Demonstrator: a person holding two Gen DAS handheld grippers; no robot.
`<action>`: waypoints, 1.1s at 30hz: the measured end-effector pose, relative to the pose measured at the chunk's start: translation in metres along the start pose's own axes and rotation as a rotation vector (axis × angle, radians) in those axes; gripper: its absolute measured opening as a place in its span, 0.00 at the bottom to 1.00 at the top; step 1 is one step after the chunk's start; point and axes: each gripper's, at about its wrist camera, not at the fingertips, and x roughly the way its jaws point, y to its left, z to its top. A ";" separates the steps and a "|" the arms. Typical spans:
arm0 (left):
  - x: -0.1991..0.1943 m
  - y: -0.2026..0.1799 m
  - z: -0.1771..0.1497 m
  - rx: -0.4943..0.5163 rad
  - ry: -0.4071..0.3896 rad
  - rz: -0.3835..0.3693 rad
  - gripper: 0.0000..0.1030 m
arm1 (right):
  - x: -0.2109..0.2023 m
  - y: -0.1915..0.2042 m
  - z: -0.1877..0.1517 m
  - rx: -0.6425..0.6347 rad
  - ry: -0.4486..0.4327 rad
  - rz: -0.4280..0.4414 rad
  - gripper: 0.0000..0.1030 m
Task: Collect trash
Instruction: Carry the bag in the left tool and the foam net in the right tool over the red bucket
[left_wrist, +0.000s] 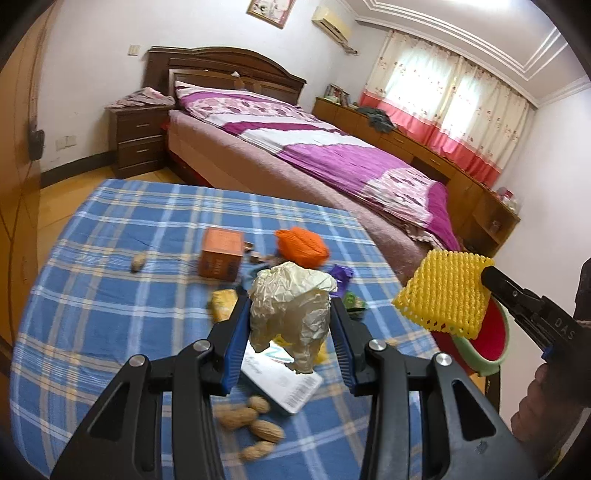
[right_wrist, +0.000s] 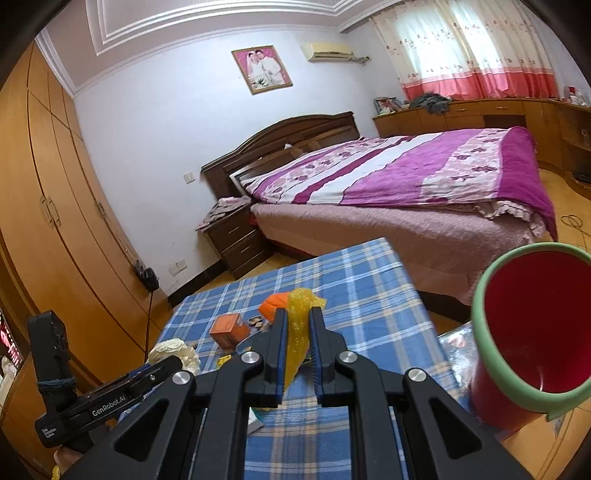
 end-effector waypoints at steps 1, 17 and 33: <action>0.001 -0.004 -0.001 0.003 0.006 -0.008 0.42 | -0.005 -0.003 0.001 0.005 -0.007 -0.003 0.13; 0.027 -0.086 -0.003 0.137 0.081 -0.113 0.42 | -0.055 -0.073 0.007 0.106 -0.106 -0.125 0.13; 0.079 -0.204 -0.006 0.355 0.140 -0.245 0.42 | -0.093 -0.170 -0.005 0.263 -0.168 -0.298 0.13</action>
